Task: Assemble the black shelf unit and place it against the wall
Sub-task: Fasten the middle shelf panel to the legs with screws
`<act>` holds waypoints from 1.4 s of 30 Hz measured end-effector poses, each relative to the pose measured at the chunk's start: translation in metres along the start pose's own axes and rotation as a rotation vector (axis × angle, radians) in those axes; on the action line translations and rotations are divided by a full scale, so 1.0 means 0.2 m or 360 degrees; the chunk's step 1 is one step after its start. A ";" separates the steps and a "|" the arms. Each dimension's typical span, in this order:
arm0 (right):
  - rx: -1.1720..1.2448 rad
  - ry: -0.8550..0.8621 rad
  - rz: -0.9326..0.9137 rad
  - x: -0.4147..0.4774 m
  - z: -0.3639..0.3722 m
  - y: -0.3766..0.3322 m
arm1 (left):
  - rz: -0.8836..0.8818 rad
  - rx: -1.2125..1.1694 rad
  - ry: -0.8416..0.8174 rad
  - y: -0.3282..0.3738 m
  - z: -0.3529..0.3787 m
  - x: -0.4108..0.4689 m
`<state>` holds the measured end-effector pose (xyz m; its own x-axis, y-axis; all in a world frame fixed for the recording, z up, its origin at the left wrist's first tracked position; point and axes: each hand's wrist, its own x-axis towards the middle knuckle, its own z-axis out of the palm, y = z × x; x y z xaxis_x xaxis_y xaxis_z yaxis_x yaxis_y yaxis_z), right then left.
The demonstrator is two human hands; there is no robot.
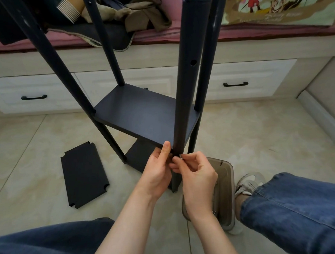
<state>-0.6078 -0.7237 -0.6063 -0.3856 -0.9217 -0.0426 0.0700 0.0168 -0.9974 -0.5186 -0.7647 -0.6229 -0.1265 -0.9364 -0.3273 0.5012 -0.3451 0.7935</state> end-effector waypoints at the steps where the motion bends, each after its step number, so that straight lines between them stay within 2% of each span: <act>1: -0.0022 -0.0007 0.0005 0.00 -0.01 -0.01 | -0.0014 -0.0002 -0.0001 0.00 0.00 0.00; 7: -0.0224 -0.0113 0.0051 0.03 -0.06 -0.03 | -0.0005 0.0029 0.0037 -0.01 -0.01 0.00; 15: -0.0182 -0.0278 0.0062 0.06 -0.12 -0.06 | 0.0046 0.0016 0.0000 -0.02 -0.01 0.00; 22: -0.0345 -0.0349 -0.0056 0.07 -0.12 -0.05 | 0.0045 -0.0063 -0.0029 -0.02 -0.02 0.00; 34: -0.0294 -0.0336 -0.0047 0.06 -0.10 -0.02 | -0.0010 -0.0228 -0.0001 -0.02 -0.06 0.02; 40: -0.0350 -0.0249 -0.0094 0.08 -0.10 -0.04 | 0.0061 -0.0131 0.0030 -0.01 -0.03 -0.01; 42: -0.0360 -0.0299 -0.0066 0.11 -0.12 -0.04 | 0.0081 -0.0060 0.0066 0.00 -0.02 -0.02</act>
<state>-0.6390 -0.7356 -0.6001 -0.2052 -0.9787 -0.0112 -0.1570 0.0442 -0.9866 -0.5147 -0.7612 -0.6230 -0.0651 -0.9490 -0.3085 0.5383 -0.2937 0.7899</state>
